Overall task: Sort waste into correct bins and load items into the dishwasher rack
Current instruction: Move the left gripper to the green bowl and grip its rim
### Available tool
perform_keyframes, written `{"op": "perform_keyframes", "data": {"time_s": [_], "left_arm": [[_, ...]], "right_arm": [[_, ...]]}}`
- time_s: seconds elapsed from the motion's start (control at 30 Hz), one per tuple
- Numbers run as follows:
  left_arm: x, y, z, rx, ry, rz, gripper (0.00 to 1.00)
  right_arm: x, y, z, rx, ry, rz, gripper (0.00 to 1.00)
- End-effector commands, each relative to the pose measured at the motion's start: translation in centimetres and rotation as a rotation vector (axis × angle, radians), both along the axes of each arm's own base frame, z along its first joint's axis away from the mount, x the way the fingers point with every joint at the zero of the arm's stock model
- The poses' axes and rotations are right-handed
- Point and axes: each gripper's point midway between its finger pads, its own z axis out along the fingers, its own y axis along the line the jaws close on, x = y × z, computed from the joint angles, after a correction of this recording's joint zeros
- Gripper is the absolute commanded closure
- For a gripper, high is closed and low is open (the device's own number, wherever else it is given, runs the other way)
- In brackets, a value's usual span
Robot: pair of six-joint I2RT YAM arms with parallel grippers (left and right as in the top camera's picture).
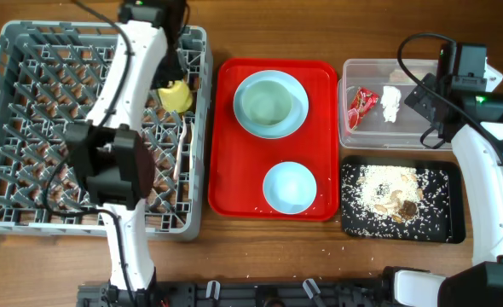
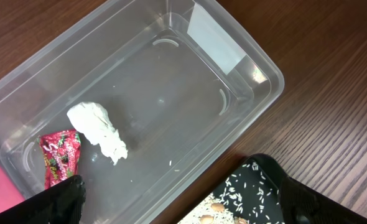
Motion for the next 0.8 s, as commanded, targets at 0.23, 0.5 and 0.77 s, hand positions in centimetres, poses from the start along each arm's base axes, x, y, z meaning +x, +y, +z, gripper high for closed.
{"op": "perform_keyframes", "data": {"time_s": [0.23, 0.5, 0.77], "left_arm": [[-1.9, -7.5, 16.2, -0.641, -0.400, -0.083, 0.54], [-3.3, -17.3, 10.9, -0.646, -0.210, -0.263, 0.55], [-4.0, -28.7, -1.3, -0.550, -0.043, -0.458, 0.69]], "right_arm": [[-0.1, -0.2, 1.1, -0.020, -0.024, -0.003, 0.00], [-0.1, -0.2, 1.1, -0.020, -0.024, -0.003, 0.00], [-0.1, -0.2, 1.1, -0.020, -0.024, -0.003, 0.00]]}}
